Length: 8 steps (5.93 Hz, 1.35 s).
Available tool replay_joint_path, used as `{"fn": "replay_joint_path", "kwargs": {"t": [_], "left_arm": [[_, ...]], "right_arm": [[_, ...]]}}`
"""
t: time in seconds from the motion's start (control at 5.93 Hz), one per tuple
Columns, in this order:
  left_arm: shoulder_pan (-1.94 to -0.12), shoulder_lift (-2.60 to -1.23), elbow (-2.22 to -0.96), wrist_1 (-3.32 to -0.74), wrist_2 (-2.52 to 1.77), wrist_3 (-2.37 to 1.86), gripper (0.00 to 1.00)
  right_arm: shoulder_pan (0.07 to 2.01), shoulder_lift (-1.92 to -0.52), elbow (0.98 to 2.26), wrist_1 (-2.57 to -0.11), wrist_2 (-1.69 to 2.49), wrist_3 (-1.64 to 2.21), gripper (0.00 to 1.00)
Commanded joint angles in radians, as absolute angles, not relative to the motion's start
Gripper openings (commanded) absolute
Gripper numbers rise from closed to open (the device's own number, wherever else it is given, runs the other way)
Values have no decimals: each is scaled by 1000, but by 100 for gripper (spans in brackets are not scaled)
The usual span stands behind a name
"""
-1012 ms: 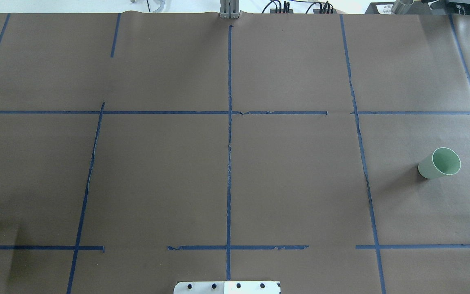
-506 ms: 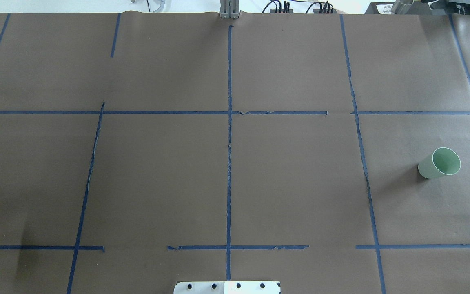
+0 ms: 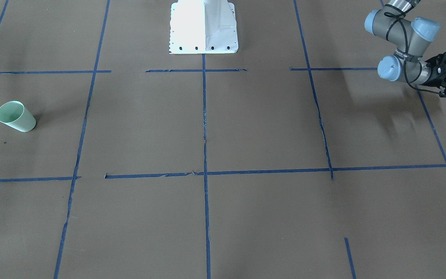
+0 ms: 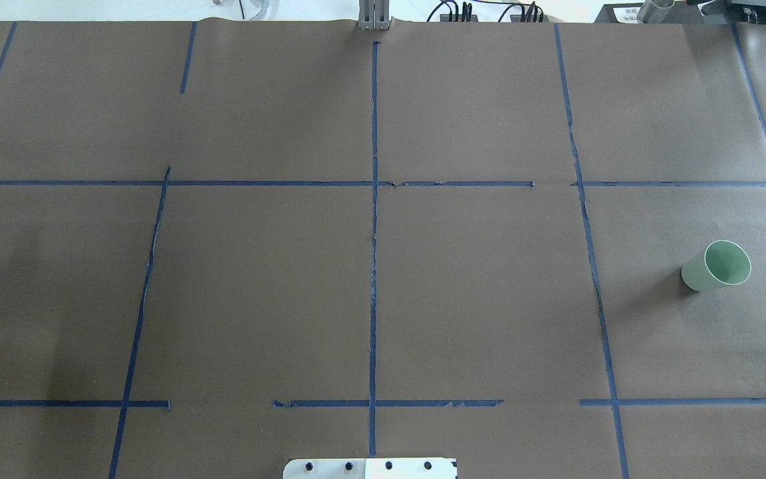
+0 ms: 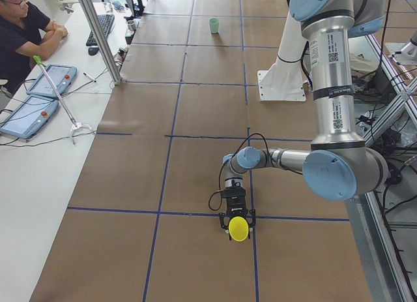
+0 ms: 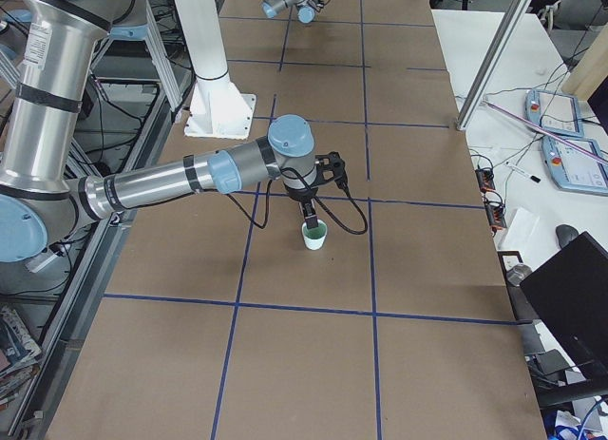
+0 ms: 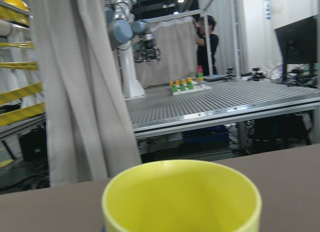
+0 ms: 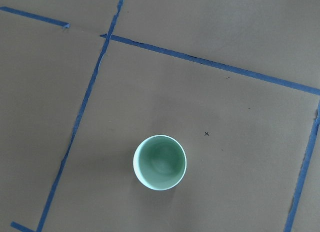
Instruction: Transfer and stack yellow cup on green cup
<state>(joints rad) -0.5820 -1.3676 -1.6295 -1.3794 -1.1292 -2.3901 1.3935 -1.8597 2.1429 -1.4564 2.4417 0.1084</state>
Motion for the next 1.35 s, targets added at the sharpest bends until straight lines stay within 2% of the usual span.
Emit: {"fn": "replay_joint_path", "kwargs": {"t": [0.0,0.34,0.68,1.18], "left_arm": [[-626,-1402,-1585,-1878,-949,-2021,0],[-691,-1622,-1345,-2330,-900,-1623,2],[-718,-1786,-1316,-2451,-1016,-1321,3],[-713,-1939,-1350,-2622,-1127,-946,1]], "right_arm": [[1382,-1848,2163,-1454,2444,139,100],[1304,-1825,2171,-1325,2445,361,100],[1249,-1810,2169,-1224,2439,486,100],[1090,-1622,2163,-1229,2393,682,100]]}}
